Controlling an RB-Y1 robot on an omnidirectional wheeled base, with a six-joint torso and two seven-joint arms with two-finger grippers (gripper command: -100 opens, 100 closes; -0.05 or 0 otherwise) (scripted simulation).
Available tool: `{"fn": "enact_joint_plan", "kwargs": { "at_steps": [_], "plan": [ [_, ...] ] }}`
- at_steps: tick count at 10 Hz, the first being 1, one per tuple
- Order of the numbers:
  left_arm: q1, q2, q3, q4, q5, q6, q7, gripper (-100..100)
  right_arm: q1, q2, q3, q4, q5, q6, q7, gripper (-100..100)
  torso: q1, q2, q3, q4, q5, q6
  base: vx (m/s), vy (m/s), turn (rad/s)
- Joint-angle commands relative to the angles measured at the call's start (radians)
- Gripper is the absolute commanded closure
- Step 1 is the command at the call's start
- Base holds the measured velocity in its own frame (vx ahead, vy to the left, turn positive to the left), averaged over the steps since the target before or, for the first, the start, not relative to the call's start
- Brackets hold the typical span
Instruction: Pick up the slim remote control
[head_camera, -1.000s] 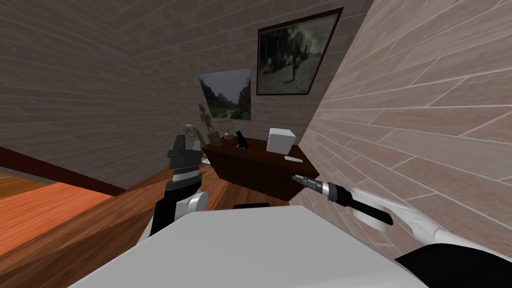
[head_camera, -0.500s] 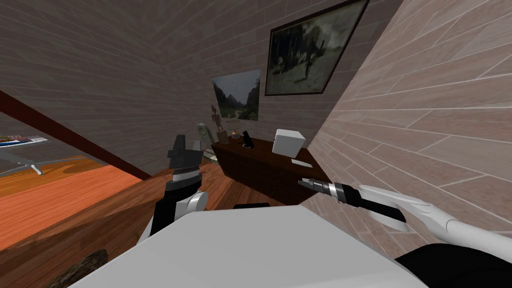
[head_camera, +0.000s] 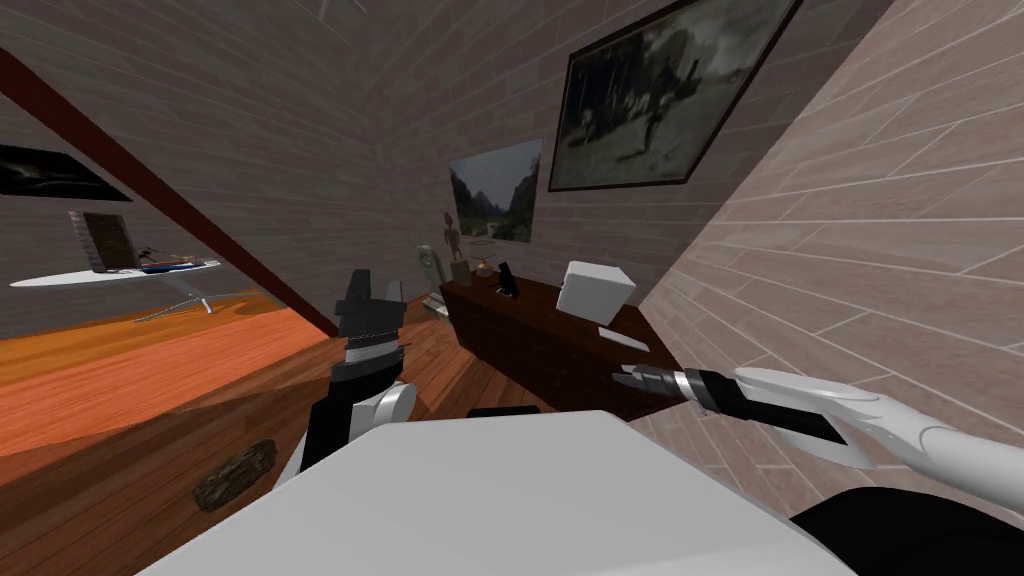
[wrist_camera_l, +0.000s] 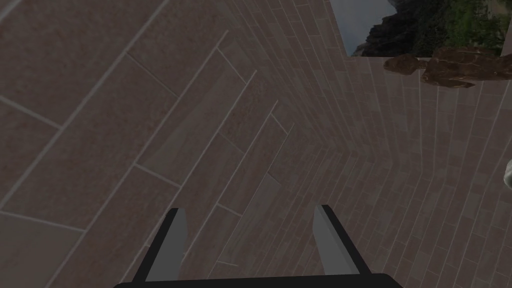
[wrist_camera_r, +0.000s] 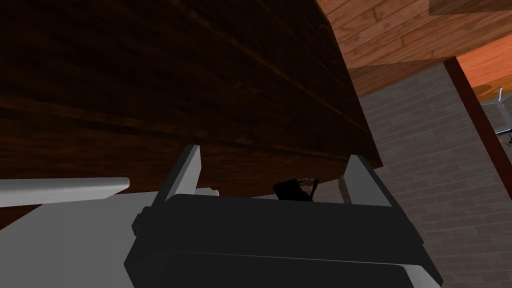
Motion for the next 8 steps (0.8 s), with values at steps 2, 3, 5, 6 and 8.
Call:
{"fn": "enact_joint_plan", "kwargs": {
  "at_steps": [2, 3, 5, 6, 8],
  "plan": [
    [0.000, 0.000, 0.000, 0.000, 0.000, 0.000, 0.000, 0, 0.030, -0.072, 0.013, 0.056, 0.028, -0.005, 0.010, -100, 0.000, 0.000, 0.000, 0.000, 0.000, 0.001, 0.020, -0.033, 0.238],
    [0.000, 0.000, 0.000, 0.000, 0.000, 0.000, 0.000, 0, 0.030, -0.086, 0.013, 0.056, 0.028, -0.005, 0.010, -100, -0.001, 0.000, 0.000, 0.000, 0.000, 0.000, 0.018, -0.035, 0.166],
    [0.000, 0.000, 0.000, 0.000, 0.000, 0.000, 0.000, 0, 0.060, -0.152, 0.043, 0.119, 0.073, 0.000, 0.028, -100, 0.000, 0.000, 0.000, 0.000, 0.000, 0.000, 0.023, -0.050, 0.423],
    [0.000, 0.000, 0.000, 0.000, 0.000, 0.000, 0.000, 0, 0.075, -0.188, 0.059, 0.142, 0.096, 0.003, 0.038, -100, -0.002, -0.001, -0.001, 0.000, 0.000, 0.000, 0.035, -0.090, 0.463],
    [0.000, 0.000, 0.000, 0.000, 0.000, 0.000, 0.000, 0, 0.090, -0.223, 0.075, 0.175, 0.118, 0.006, 0.048, -100, -0.003, -0.001, -0.001, 0.000, -0.001, 0.002, 0.019, -0.064, 0.221]
  ]
}}
